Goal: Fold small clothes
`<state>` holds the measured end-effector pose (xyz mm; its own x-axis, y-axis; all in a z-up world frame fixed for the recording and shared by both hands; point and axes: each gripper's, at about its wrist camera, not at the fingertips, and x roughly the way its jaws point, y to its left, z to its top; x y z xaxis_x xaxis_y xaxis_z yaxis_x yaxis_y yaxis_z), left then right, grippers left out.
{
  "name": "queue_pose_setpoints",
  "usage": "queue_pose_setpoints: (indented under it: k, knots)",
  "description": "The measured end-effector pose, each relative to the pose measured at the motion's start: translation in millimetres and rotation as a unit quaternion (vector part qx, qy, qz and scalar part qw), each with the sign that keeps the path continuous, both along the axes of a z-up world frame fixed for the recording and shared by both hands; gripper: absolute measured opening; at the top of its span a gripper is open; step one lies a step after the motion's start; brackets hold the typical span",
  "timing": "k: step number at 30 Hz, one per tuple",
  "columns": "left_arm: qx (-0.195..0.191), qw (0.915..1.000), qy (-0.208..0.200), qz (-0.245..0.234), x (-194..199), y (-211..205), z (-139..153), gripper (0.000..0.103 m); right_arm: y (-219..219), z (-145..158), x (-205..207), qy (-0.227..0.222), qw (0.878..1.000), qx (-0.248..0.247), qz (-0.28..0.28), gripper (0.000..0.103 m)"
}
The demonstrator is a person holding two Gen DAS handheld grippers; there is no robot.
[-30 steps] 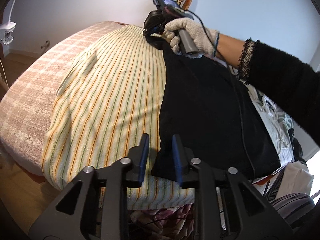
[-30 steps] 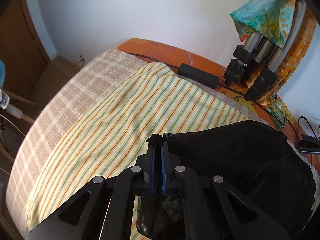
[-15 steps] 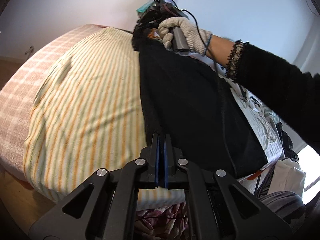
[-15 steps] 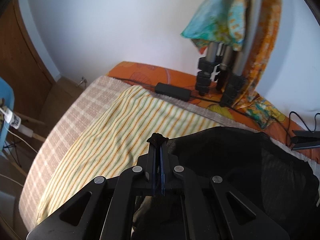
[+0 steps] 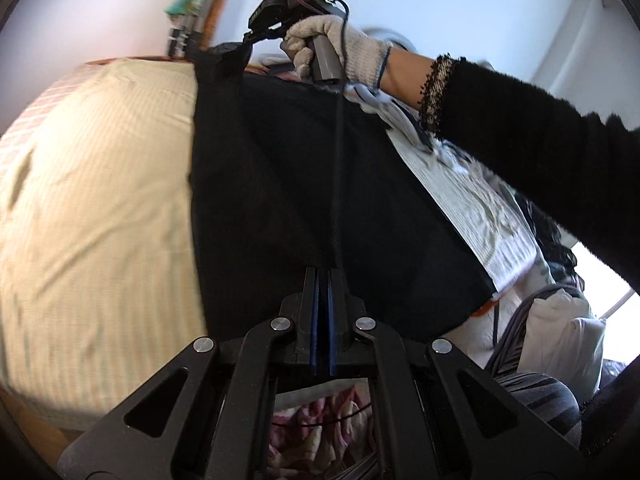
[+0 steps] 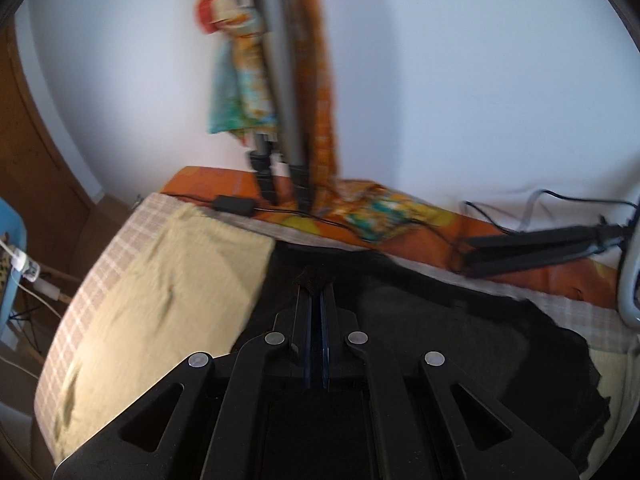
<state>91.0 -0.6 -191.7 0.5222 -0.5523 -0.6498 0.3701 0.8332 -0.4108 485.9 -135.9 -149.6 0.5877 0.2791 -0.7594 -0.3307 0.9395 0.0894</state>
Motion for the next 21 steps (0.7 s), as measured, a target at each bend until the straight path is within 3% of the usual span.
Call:
queue_pose_setpoints:
  k: [5,11,12,13,14,15,17,19,21]
  knots:
    - [0.009,0.9995,0.018,-0.024,7,-24,-5,0.001,-31,-16,7,0.011,1.0,-0.013,-0.024,0.002]
    - [0.014,0.9985,0.028,-0.046,10,-34,-6,0.001,-30,-29,10,0.016,0.999,-0.027,-0.024,0.002]
    - [0.013,0.9982,0.034,-0.049,12,-40,-8,0.002,-30,-30,11,0.019,0.999,-0.03,-0.023,0.002]
    - [0.012,0.9977,0.04,-0.052,14,-44,-10,0.014,-30,-31,11,0.02,0.999,-0.033,-0.023,0.003]
    - [0.011,0.9974,0.044,-0.057,14,-44,-11,0.026,-30,-32,11,0.022,0.999,-0.036,-0.022,0.007]
    - [0.011,0.9973,0.042,-0.059,13,-45,-9,0.029,-30,-33,10,0.024,0.999,-0.041,-0.025,0.01]
    - [0.017,0.9972,0.035,-0.064,10,-46,-6,0.04,-33,-33,10,0.022,0.998,-0.048,-0.033,0.042]
    - [0.026,0.9974,0.029,-0.061,8,-45,-4,0.051,-39,-29,6,0.012,0.998,-0.053,-0.044,0.051]
    - [0.028,0.9977,0.025,-0.057,6,-42,-1,0.051,-49,-23,2,0.01,0.998,-0.044,-0.051,0.051]
